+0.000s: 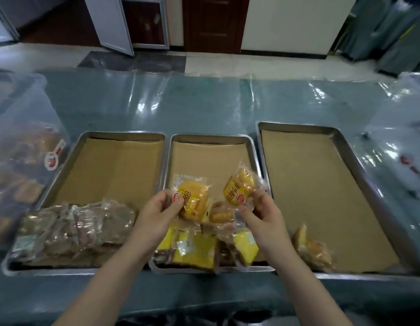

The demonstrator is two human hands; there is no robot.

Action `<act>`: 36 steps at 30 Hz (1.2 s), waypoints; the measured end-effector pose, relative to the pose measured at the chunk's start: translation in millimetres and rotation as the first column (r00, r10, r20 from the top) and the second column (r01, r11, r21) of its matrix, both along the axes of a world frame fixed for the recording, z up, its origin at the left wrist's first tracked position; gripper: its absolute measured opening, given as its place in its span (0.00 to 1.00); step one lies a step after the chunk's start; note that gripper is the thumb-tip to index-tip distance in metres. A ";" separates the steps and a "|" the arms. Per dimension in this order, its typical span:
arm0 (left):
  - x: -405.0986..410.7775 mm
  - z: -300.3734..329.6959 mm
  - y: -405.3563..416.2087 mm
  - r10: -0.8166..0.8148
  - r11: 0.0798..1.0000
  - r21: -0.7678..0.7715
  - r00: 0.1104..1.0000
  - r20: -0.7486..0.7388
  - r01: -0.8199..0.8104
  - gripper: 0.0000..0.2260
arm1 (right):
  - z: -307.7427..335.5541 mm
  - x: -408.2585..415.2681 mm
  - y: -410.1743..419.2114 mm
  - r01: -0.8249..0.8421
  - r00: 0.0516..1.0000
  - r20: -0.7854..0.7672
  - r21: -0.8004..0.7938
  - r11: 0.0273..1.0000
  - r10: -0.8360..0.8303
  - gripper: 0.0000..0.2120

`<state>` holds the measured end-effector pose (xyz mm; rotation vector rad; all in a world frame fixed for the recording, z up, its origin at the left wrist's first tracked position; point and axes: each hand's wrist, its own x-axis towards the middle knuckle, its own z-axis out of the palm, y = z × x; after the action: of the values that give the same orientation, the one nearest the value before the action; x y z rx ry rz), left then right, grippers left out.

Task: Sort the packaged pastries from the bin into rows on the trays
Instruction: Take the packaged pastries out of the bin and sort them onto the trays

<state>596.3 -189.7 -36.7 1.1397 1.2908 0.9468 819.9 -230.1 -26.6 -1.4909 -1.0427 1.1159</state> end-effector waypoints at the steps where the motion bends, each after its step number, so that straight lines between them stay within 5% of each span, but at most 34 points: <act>1: 19.8 1.2 -2.7 -0.013 1.000 0.005 1.000 -0.008 0.013 0.07 | -1.4 19.2 -2.5 0.017 1.000 0.007 -0.004 1.000 -0.017 0.13; 9: 145.0 -5.2 -9.3 -0.104 0.994 0.019 0.995 0.009 0.104 0.03 | -4.0 153.8 -25.0 0.133 0.991 0.014 -0.010 0.991 -0.133 0.08; 17: 241.0 -22.1 4.9 -0.259 0.965 -0.051 0.964 -0.055 0.256 0.07 | -0.9 241.3 -46.0 0.267 0.955 0.123 0.030 0.963 -0.268 0.15; 21: 281.3 -35.2 19.8 -0.329 0.943 -0.103 0.931 -0.160 0.316 0.18 | -17.8 266.2 -54.9 0.282 0.943 0.185 -0.009 0.959 -0.276 0.16; 26: 308.8 -61.1 30.5 -0.465 0.882 -0.147 0.780 -0.419 0.447 0.31 | -69.6 271.7 -63.9 0.232 0.968 0.146 -0.237 0.943 -0.202 0.16; 32: 324.7 -86.9 26.6 -0.523 0.754 -0.138 0.459 -0.718 0.642 0.21 | -97.3 269.8 -68.4 0.204 0.946 0.306 -0.318 0.926 -0.103 0.20; 36: 324.1 -100.3 22.1 -0.503 0.708 -0.126 0.371 -0.780 0.695 0.20 | -104.4 271.3 -67.2 0.161 0.915 0.403 -0.422 0.892 0.026 0.04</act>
<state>920.4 -167.7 -137.0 2.1830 1.2199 -0.0460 1091.3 -297.3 -131.0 -2.1831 -1.0312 1.0696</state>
